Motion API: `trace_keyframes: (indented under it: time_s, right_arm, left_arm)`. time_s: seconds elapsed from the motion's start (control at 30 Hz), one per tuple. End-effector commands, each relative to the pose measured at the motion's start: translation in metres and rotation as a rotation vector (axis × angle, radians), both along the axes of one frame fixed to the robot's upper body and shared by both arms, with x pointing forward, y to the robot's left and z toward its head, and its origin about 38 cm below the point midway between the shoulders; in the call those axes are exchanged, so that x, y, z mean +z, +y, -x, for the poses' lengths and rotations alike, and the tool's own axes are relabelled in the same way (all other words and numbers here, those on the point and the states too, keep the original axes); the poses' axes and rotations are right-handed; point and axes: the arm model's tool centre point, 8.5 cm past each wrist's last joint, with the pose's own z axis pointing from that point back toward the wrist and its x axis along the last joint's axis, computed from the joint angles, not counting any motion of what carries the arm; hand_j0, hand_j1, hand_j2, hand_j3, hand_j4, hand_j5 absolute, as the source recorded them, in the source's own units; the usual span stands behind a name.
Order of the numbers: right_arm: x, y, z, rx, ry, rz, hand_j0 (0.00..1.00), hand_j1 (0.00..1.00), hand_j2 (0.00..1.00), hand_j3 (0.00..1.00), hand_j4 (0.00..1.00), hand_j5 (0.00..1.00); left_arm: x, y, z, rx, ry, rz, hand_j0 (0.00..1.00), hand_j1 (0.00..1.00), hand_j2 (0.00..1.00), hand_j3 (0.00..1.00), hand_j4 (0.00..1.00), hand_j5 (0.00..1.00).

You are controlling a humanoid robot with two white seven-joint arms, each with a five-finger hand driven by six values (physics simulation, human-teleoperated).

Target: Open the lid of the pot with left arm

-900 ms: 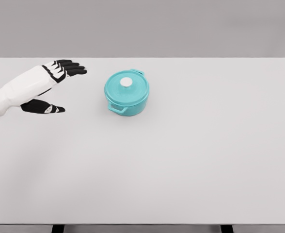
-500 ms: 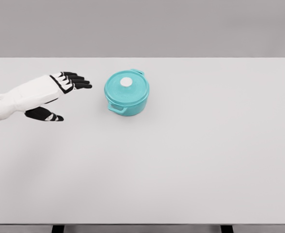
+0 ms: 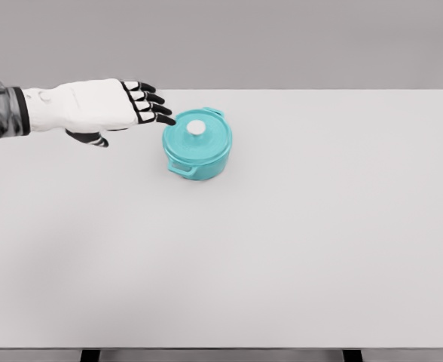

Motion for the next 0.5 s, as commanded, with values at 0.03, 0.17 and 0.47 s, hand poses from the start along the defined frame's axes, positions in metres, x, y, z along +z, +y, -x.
trace_keyframes:
  time_s: [0.03, 0.17, 0.47]
  right_arm:
    - [0.0, 0.0, 0.0, -0.001, 0.0, 0.0, 1.0, 1.0, 1.0, 1.0, 1.0, 1.0]
    - [0.0, 0.0, 0.0, -0.001, 0.0, 0.0, 1.0, 1.0, 1.0, 1.0, 1.0, 1.0]
    - [0.0, 0.0, 0.0, -0.001, 0.0, 0.0, 1.0, 1.0, 1.0, 1.0, 1.0, 1.0]
  left_arm:
    - [-0.015, 0.0, -0.009, 0.02, 0.018, -0.057, 1.0, 1.0, 1.0, 1.0, 1.0, 1.0]
    - [-0.021, -0.008, -0.033, 0.044, 0.041, -0.096, 1.0, 1.0, 1.0, 1.0, 1.0, 1.0]
    - [-0.03, -0.045, -0.064, -0.004, 0.212, -0.136, 1.0, 1.0, 1.0, 1.0, 1.0, 1.0]
